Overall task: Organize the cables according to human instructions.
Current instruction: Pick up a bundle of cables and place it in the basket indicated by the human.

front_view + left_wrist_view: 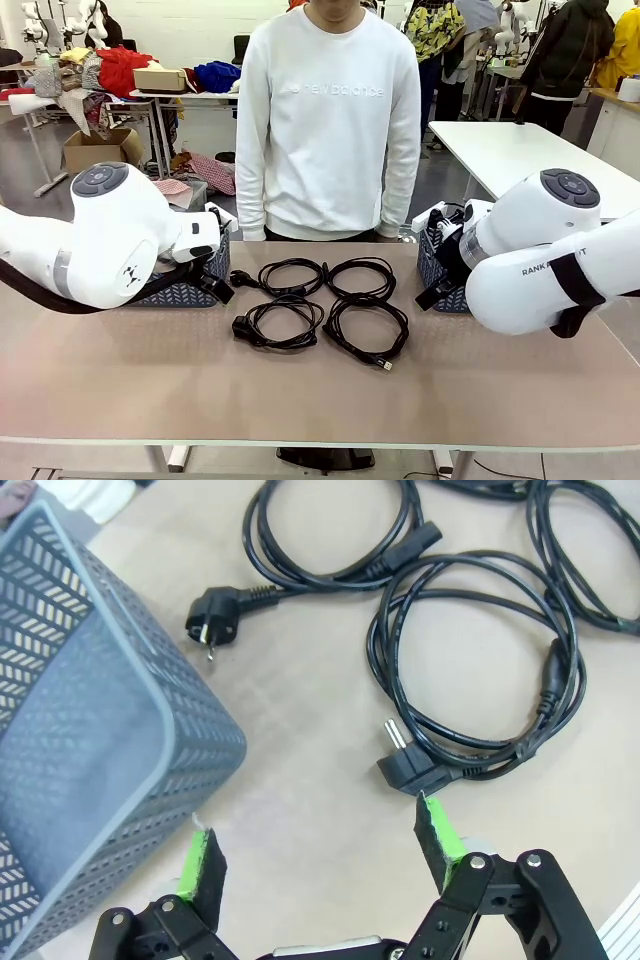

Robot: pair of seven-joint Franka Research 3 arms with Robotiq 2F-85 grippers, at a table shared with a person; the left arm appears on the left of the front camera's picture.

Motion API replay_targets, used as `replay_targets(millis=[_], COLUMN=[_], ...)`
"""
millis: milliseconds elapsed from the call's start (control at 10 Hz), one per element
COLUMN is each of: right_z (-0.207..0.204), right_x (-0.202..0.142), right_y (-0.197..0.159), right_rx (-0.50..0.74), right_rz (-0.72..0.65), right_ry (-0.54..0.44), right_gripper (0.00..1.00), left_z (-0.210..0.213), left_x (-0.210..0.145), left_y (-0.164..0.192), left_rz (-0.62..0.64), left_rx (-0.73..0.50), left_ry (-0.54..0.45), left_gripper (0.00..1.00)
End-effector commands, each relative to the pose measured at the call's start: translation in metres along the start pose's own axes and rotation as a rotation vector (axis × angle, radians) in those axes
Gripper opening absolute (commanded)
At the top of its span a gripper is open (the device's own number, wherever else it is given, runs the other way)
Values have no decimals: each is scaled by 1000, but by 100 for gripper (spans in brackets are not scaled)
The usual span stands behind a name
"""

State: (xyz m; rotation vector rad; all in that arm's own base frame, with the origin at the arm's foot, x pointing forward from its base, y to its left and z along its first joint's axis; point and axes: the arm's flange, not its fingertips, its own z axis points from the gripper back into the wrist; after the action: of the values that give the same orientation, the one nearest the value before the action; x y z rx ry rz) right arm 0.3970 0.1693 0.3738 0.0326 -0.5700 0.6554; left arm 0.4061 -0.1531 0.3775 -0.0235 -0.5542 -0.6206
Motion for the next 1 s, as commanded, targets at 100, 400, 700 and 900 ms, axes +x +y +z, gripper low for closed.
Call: replay_targets(millis=[100, 400, 700, 900], right_z=[22, 52, 88, 106], right_x=[2, -8, -24, -39], right_y=[-21, -36, -51, -65], right_rx=[60, 111, 198, 246], right_rz=[30, 75, 150, 179], right_ry=[-50, -112, -196, -250], right_gripper=[100, 100, 100, 100], left_z=[31, 68, 98, 115], left_x=[6, 1, -11, -17], left_y=[10, 27, 49, 63], left_rz=[-52, -107, -172, -174], left_rx=[-48, -138, -276, -320], left_ry=[-19, -48, -103, -134], left_gripper=[100, 100, 100, 100])
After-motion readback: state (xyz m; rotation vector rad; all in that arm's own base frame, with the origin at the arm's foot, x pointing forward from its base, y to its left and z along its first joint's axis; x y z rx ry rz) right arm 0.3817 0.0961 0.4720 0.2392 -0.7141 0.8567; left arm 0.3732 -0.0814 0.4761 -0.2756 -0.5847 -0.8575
